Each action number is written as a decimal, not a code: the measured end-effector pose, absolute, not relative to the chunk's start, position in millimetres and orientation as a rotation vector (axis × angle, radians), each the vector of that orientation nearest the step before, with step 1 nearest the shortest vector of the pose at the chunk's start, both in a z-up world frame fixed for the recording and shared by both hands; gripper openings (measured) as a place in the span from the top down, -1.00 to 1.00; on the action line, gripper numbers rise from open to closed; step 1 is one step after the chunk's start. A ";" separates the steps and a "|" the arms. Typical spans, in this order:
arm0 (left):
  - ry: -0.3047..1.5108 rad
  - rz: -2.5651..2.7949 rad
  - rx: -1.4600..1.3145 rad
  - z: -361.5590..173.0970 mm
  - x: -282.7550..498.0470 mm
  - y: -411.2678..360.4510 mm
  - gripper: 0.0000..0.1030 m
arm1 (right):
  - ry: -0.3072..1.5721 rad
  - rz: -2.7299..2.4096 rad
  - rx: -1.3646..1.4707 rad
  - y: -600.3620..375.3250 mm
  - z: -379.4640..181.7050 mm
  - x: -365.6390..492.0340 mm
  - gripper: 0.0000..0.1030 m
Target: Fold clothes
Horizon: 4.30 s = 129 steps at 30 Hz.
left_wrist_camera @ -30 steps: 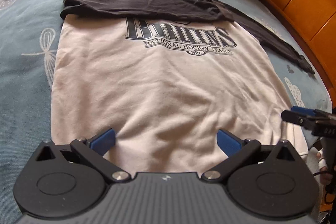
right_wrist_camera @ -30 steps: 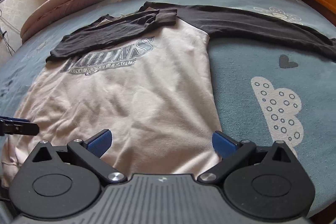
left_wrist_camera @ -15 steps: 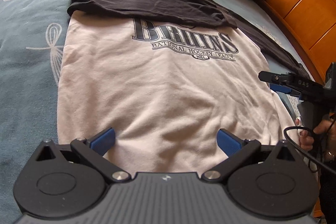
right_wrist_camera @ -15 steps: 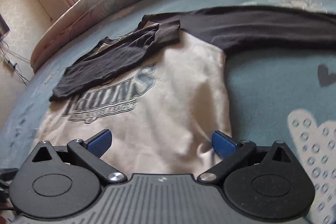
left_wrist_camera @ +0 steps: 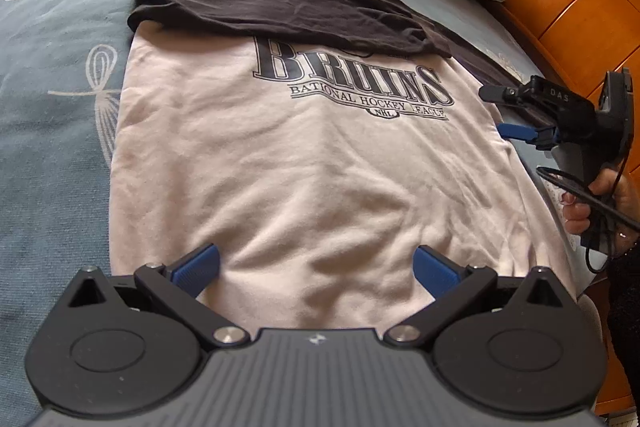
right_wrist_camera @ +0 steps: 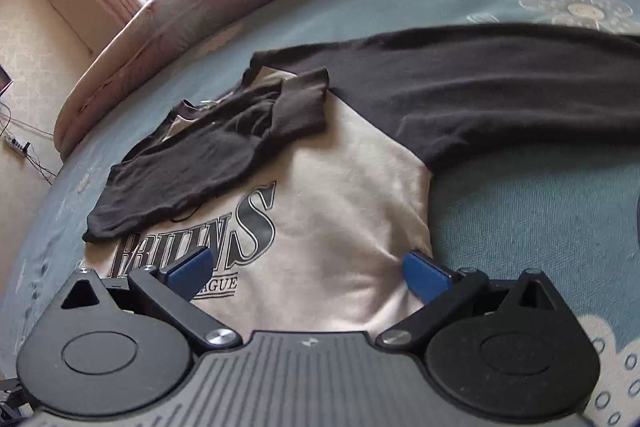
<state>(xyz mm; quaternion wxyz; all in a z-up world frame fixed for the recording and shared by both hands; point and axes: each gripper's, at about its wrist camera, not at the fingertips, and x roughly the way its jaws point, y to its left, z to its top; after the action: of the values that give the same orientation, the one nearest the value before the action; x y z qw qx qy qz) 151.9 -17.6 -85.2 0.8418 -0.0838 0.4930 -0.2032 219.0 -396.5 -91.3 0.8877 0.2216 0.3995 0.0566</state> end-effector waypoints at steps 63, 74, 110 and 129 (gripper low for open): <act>1.016 -0.604 -0.058 -69.7 176.3 -151.7 -0.99 | 0.410 -0.346 1.175 -704.0 -132.5 101.4 -1.00; 1.046 -0.633 -0.054 -76.6 182.0 -178.0 -0.99 | 0.320 -0.320 1.120 -733.3 -143.1 136.3 -1.00; 1.028 -0.624 -0.068 -69.6 175.9 -160.2 -0.99 | 0.126 -0.001 1.021 -681.8 -106.8 191.8 -1.00; 0.942 -0.606 0.003 -46.4 154.9 -76.8 -0.99 | 0.295 0.117 0.878 -551.7 -31.3 250.7 -1.00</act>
<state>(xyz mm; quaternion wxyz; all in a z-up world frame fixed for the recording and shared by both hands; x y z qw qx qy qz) 154.9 -76.8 -46.4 0.8472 0.0014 0.4467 -0.2876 250.7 -551.7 -31.3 0.8929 0.4234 0.1422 0.0562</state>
